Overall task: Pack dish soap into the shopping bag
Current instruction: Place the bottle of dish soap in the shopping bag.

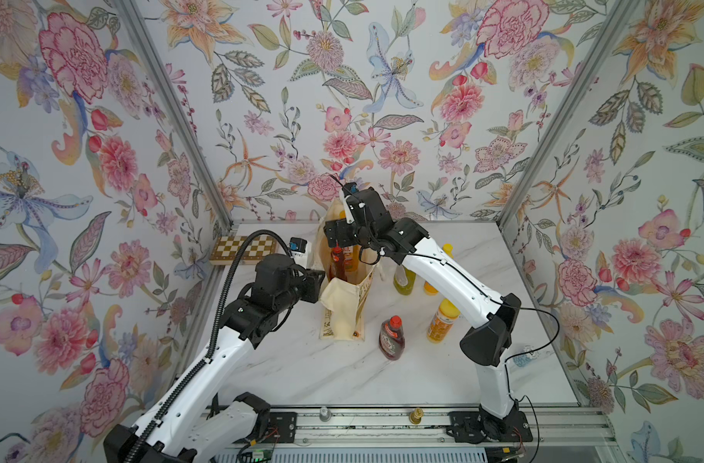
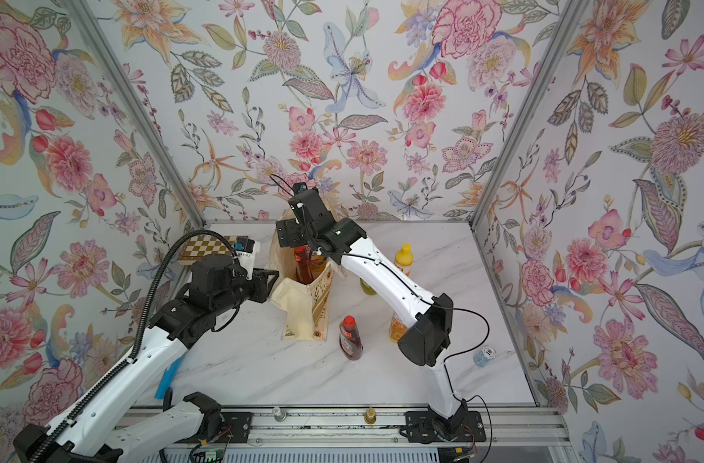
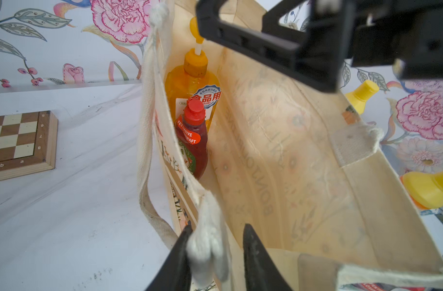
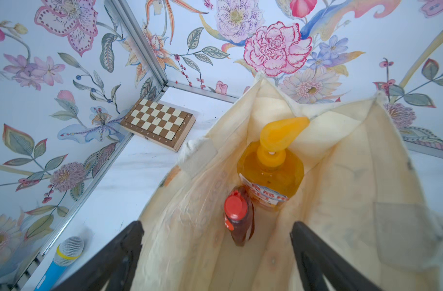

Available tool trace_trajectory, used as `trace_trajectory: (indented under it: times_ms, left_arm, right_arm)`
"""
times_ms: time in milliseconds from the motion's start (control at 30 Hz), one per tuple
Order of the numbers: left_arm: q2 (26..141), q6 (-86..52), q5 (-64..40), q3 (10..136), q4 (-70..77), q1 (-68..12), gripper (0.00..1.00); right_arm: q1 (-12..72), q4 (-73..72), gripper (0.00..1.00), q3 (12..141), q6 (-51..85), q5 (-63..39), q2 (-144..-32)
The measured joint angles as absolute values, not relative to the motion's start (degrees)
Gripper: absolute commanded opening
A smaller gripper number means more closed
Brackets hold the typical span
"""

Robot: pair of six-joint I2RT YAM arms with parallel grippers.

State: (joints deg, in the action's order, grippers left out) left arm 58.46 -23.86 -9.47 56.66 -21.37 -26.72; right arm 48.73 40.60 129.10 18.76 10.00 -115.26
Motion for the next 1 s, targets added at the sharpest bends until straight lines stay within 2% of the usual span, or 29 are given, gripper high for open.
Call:
trace_trajectory:
  times_ms: [267, 667, 1000]
  left_arm:
    - [57.5, -23.9, -8.5, 56.7, -20.8, -26.8, 0.78]
    - [56.9, -24.8, -8.1, 56.7, -19.9, -26.8, 0.99]
    - [55.4, -25.1, -2.6, 56.7, -18.4, -26.8, 0.99]
  right_arm:
    - [50.1, 45.3, 0.99, 116.9, 17.1, 9.6, -102.6]
    - [52.0, 56.9, 0.98, 101.3, 19.3, 9.9, -83.6]
    - [56.7, 63.0, 0.95, 91.9, 21.9, 8.2, -80.8]
